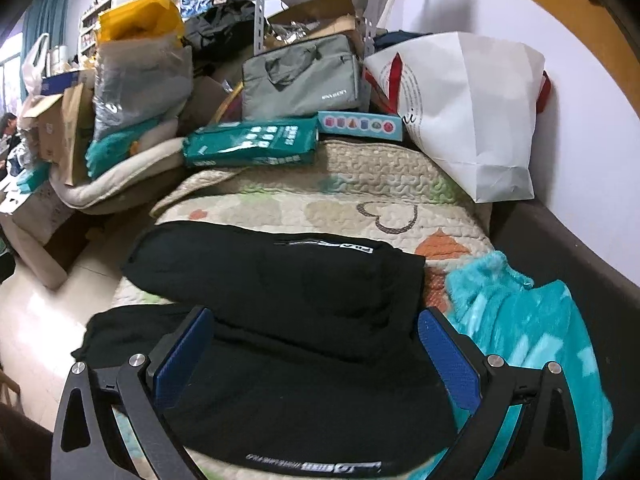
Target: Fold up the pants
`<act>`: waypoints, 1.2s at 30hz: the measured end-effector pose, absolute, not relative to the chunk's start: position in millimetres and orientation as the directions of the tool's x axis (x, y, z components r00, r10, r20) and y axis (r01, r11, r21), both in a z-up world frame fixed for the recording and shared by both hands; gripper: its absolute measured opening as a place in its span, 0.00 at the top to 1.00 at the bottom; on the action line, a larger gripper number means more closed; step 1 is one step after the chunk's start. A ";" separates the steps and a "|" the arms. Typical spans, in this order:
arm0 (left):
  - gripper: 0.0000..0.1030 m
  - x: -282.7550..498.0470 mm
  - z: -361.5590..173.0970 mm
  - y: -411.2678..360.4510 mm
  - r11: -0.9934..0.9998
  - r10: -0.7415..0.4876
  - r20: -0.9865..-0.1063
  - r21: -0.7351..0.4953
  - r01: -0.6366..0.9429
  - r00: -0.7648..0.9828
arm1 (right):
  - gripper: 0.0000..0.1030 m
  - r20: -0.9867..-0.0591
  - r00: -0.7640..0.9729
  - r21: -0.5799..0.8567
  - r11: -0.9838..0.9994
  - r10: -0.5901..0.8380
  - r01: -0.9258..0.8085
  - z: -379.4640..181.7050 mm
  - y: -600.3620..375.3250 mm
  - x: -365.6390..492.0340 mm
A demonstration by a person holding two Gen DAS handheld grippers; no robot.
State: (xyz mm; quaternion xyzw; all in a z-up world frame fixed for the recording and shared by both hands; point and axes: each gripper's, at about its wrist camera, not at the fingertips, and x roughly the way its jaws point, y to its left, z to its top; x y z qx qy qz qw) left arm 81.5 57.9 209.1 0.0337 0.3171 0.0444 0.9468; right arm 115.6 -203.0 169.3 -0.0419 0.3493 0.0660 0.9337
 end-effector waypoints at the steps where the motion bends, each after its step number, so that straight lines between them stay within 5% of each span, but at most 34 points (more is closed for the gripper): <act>1: 0.00 86.6 206.8 57.6 0.993 0.108 -0.601 0.097 -0.062 0.792 | 0.00 -0.662 0.744 -0.039 0.987 0.089 -0.153 167.5 -203.9 121.7; 8: 0.00 139.5 184.2 70.7 0.993 0.101 -0.653 0.106 -0.042 0.750 | 0.00 -0.700 0.709 -0.066 0.981 0.085 -0.183 150.6 -211.4 166.9; 24: 0.00 292.6 100.2 202.7 0.966 -0.104 -0.779 -0.227 -0.123 0.618 | 0.00 -0.773 0.621 -0.084 0.948 0.132 -0.306 97.4 -205.9 277.9; 36: 0.00 386.4 30.3 172.8 0.981 -0.186 -0.819 -0.190 0.050 0.543 | 0.06 -0.827 0.548 -0.181 0.863 0.126 -0.471 56.9 -174.2 352.1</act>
